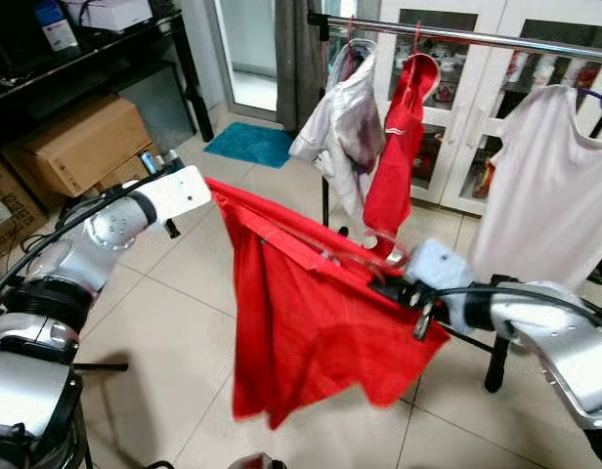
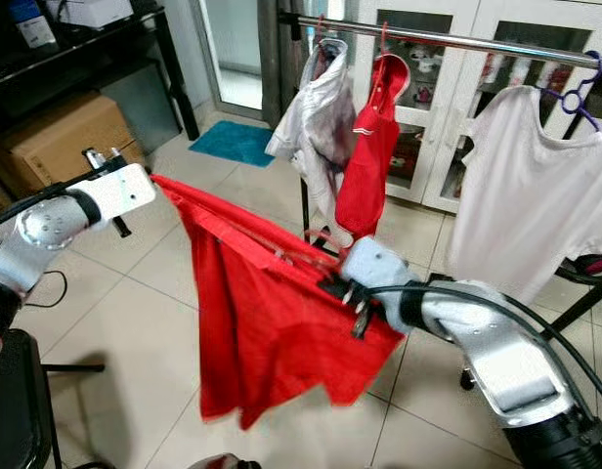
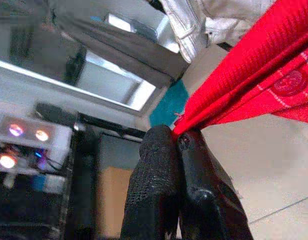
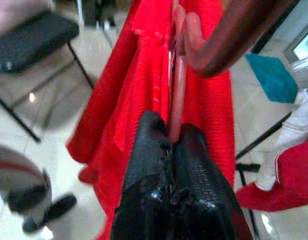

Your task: Hang hanger

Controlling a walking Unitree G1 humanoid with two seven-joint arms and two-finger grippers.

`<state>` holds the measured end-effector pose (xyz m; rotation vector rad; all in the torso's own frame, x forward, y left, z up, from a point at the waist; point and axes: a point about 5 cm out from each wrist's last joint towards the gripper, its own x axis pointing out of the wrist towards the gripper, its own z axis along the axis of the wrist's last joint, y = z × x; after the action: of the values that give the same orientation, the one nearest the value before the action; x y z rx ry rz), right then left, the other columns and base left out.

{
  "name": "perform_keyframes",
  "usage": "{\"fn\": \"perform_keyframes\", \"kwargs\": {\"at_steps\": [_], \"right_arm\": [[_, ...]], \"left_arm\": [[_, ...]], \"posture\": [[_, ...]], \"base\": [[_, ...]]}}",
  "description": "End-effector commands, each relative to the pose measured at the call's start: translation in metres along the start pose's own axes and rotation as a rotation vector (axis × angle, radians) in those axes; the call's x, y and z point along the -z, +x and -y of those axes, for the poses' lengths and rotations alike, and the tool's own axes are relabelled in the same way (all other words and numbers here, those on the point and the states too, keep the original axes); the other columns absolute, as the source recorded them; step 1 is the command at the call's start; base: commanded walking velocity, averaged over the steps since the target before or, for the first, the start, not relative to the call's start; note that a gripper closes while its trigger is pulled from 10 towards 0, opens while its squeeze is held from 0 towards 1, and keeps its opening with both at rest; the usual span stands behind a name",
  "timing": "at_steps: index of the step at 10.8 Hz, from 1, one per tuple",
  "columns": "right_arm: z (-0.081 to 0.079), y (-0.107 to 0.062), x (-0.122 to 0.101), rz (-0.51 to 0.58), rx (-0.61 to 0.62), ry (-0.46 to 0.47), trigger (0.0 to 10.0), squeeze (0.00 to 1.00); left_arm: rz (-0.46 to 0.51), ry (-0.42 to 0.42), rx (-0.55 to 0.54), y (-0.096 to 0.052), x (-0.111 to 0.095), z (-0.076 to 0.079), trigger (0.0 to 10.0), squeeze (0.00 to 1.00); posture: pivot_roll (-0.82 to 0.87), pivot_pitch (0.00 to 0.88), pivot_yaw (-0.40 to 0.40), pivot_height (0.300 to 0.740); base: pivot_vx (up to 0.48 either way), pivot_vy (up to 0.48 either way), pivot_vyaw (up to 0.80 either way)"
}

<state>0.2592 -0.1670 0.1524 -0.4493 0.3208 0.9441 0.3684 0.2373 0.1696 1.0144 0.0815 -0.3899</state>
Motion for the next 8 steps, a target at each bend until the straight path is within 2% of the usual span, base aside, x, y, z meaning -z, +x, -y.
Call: {"fn": "perform_keyframes", "kwargs": {"at_steps": [1,2,3,4,5,6,7,8], "right_arm": [[0.009,-0.011,0.011,-0.035,0.045,0.054,0.0,0.0],[0.008,-0.008,0.013,-0.094,0.05,0.046,0.0,0.0],[0.007,-0.003,0.024,-0.192,0.074,0.035,0.0,0.0],[0.006,0.009,0.04,-0.297,0.134,0.024,0.0,0.0],[0.004,0.015,0.045,-0.33,0.161,0.016,0.0,0.0],[0.003,0.018,0.046,-0.341,0.188,0.003,0.0,0.0],[0.004,0.019,0.045,-0.327,0.206,0.009,0.0,0.0],[0.012,0.021,0.026,-0.185,0.277,0.082,0.0,0.0]], "left_arm": [[-0.11,-0.118,-0.098,-0.014,0.027,-0.018,0.0,0.0],[-0.002,-0.249,-0.067,-0.004,0.011,0.0,0.0,0.0],[0.104,-0.362,-0.048,0.004,-0.01,0.009,0.0,0.0],[0.308,-0.574,-0.024,0.017,-0.053,0.016,0.0,0.0],[0.385,-0.612,0.002,0.023,-0.077,0.024,0.0,0.0],[0.431,-0.609,0.097,0.027,-0.097,0.042,0.0,0.0],[0.435,-0.582,0.159,0.027,-0.104,0.054,0.0,0.0],[0.328,-0.452,0.325,0.027,-0.097,0.088,0.0,0.0]], "posture": [[-0.14,0.0,0.125,0.74],[-0.14,0.0,0.124,0.74],[-0.14,0.0,0.123,0.74],[-0.14,0.0,0.119,0.74],[-0.14,0.0,0.121,0.74],[-0.14,0.0,0.121,0.74],[-0.14,0.0,0.121,0.74],[-0.15,0.0,0.132,0.74]], "base": [[0.0,0.0,0.0],[0.0,0.0,0.0],[0.0,0.0,0.0],[0.0,0.0,0.0],[0.0,0.0,0.0],[0.0,0.0,0.0],[0.0,0.0,0.0],[0.0,0.0,0.0]]}}
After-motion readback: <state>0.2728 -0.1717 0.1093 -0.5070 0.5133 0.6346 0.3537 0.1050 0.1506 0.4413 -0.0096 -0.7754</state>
